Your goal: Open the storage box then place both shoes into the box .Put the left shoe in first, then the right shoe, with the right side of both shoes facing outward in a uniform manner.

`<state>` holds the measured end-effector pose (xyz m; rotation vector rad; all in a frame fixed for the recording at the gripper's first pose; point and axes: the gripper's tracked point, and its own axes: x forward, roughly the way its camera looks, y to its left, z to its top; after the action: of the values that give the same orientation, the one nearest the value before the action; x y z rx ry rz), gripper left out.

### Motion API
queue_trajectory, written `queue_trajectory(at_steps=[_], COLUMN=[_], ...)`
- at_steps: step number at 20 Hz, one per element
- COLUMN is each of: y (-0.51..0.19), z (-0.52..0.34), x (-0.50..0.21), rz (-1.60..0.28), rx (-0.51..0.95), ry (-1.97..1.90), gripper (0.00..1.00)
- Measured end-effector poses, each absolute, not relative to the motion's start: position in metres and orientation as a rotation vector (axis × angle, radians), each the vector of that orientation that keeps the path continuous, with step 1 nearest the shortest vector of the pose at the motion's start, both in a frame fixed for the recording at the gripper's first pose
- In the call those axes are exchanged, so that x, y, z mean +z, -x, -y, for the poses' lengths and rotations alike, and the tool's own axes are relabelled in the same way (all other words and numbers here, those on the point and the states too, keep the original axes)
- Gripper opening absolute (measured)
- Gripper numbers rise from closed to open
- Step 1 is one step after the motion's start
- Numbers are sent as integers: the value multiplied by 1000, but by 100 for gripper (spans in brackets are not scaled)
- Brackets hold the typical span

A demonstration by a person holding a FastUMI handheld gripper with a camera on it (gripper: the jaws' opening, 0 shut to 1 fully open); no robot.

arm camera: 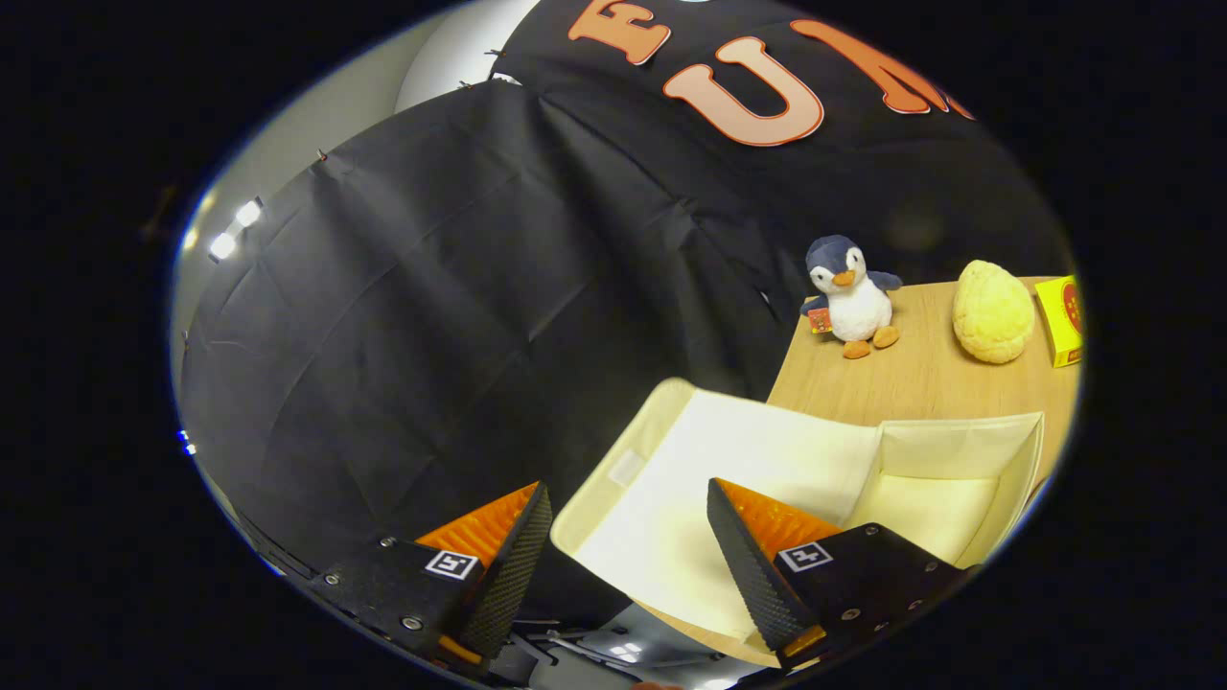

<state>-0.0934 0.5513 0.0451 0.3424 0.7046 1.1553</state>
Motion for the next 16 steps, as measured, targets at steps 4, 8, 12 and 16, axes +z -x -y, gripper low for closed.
queue_trajectory(at_steps=[4, 8, 12, 16], y=[70, 34, -3, -33], z=[-531, -486, -415, -335], x=[38, 15, -7, -35], rz=[-667, -604, -575, -573], rx=[1088, 967, 826, 669], ry=[-299, -192, -125, -119], gripper=[98, 98, 98, 98])
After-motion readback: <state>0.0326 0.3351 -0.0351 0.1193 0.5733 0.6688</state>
